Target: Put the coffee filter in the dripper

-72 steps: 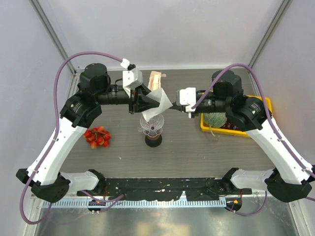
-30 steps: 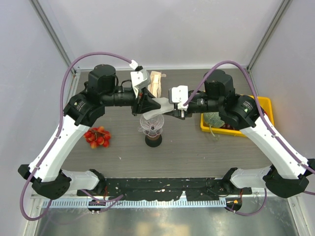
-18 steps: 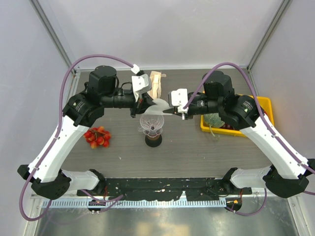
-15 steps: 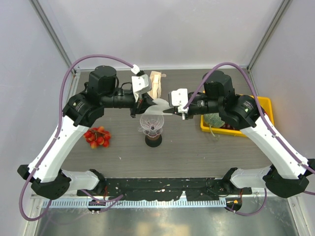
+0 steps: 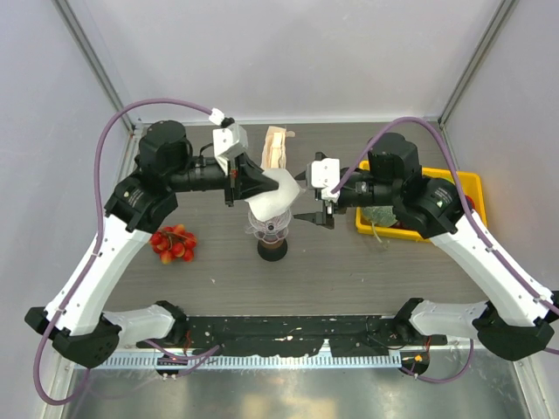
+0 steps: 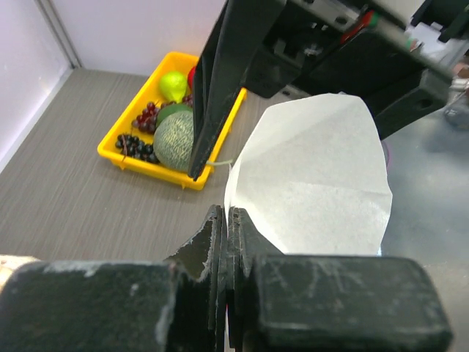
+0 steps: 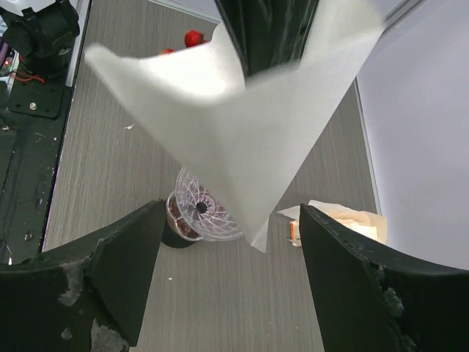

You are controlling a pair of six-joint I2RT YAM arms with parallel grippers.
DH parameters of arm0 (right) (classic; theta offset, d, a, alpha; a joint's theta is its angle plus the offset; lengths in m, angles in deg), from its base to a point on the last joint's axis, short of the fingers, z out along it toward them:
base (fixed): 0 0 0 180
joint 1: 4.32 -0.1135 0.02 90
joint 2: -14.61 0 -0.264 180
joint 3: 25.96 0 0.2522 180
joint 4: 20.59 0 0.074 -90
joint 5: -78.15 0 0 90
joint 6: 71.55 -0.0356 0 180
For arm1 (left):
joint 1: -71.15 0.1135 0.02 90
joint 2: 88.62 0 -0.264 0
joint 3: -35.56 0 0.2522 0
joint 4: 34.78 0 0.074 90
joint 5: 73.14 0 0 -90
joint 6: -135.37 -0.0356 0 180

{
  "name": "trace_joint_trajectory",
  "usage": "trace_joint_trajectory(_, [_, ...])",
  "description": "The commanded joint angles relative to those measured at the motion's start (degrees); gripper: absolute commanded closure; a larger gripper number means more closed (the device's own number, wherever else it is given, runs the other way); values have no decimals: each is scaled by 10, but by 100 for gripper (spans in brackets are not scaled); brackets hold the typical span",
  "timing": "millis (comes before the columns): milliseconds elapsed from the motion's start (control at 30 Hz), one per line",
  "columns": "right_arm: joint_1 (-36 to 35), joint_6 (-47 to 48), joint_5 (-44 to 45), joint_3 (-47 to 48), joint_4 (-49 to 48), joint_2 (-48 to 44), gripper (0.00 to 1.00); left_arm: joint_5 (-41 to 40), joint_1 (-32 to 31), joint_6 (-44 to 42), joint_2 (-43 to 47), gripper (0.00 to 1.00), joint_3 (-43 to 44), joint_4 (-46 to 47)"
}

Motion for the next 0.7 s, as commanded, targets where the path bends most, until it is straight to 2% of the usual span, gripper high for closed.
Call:
trace_joint_trajectory(0, [4,-22,-19,-25,-78,-32,23,65,10,82,22,100,-15,121])
trace_joint_trajectory(233, [3,-46,-18,-18,-117,-25,35,60,9,119,11,100,-17,146])
trace_joint_trajectory(333, [3,-50,-25,-15,-122,-24,46,48,10,120,10,100,-18,141])
trace_joint_trajectory(400, [3,-49,-27,-12,-122,-25,59,41,9,116,10,100,-15,132])
trace_joint_trajectory(433, [4,-47,-29,-9,-117,-24,73,36,10,113,10,100,-14,128])
trace_joint_trajectory(467, [4,-41,-34,-9,-114,-23,80,33,10,107,11,100,-13,121])
trace_joint_trajectory(500, [3,-39,-35,-8,-107,-22,88,31,9,94,12,97,-10,111])
trace_joint_trajectory(533, [3,-33,-36,-7,-102,-21,93,25,9,79,11,89,-5,98])
trace_joint_trajectory(600, [4,-25,-39,-5,-84,-21,95,10,9,28,9,73,17,59])
trace_joint_trajectory(667, [4,-14,-46,-4,-58,-22,95,4,9,-28,3,63,43,1])
